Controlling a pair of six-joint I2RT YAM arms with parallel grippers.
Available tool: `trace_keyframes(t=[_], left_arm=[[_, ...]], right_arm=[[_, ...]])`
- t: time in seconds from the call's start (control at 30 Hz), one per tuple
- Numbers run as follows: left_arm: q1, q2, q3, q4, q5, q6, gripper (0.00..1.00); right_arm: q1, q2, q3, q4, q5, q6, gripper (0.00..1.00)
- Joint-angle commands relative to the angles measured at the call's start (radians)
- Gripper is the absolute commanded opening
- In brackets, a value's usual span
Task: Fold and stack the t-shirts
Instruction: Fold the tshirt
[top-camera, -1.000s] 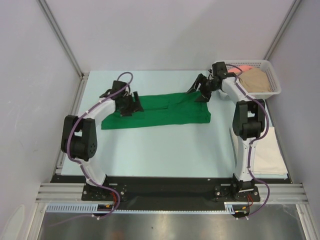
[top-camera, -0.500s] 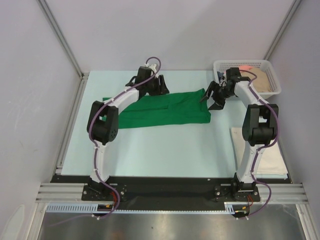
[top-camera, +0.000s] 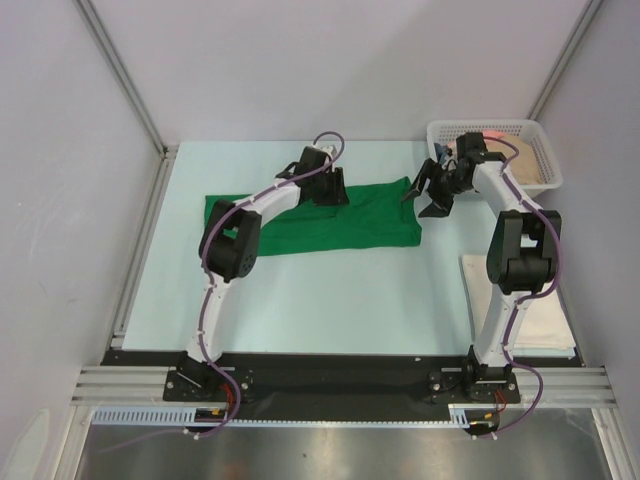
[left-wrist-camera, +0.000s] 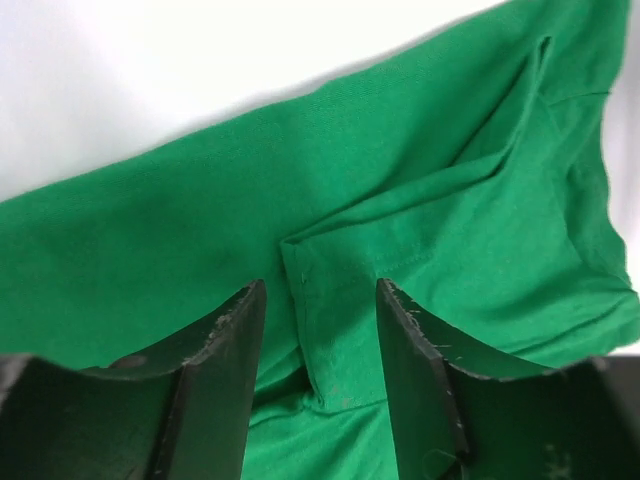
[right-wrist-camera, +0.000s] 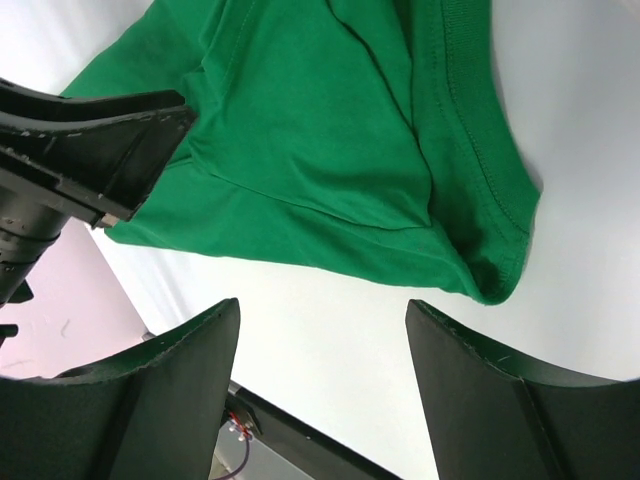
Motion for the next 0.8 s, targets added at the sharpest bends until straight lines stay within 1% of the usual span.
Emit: trace_keyframes(t=[0.0,0.3,0.53,0.67,0.7,0.73,0.77], left_arm=[[0.000,0.017,0.073,-0.028,-0.040,-0.035,0.52],[-0.006,0.065,0.086,-0.034,-0.027,-0.098,0.46],[-0.006,0.079,0.087,0.018,0.024,-0.147,0.40],[-0.006,0.069,0.081,0.023,0.027,-0.145,0.26],[-0.008,0.063,0.073,0.030,0.021,-0.144,0.18],[-0.006,0.044,0.057,0.038,0.007,-0.141,0.16],[-0.006,0.036,0.050,0.044,-0.004,-0.137,0.07]], right_arm=[[-0.003,-0.056,-0.001,0.007,-0.017,-0.013,0.74],[-0.003,-0.048,-0.004,0.016,-0.028,-0.005,0.74],[-0.003,-0.056,-0.013,0.011,-0.026,-0.005,0.74],[-0.003,-0.057,-0.015,0.008,-0.023,-0.005,0.74],[-0.002,-0.059,-0.018,0.008,-0.023,-0.007,0.74],[-0.003,-0.060,-0.021,0.010,-0.023,-0.007,0.74],[-0.003,-0.060,-0.028,0.010,-0.023,-0.004,0.74]])
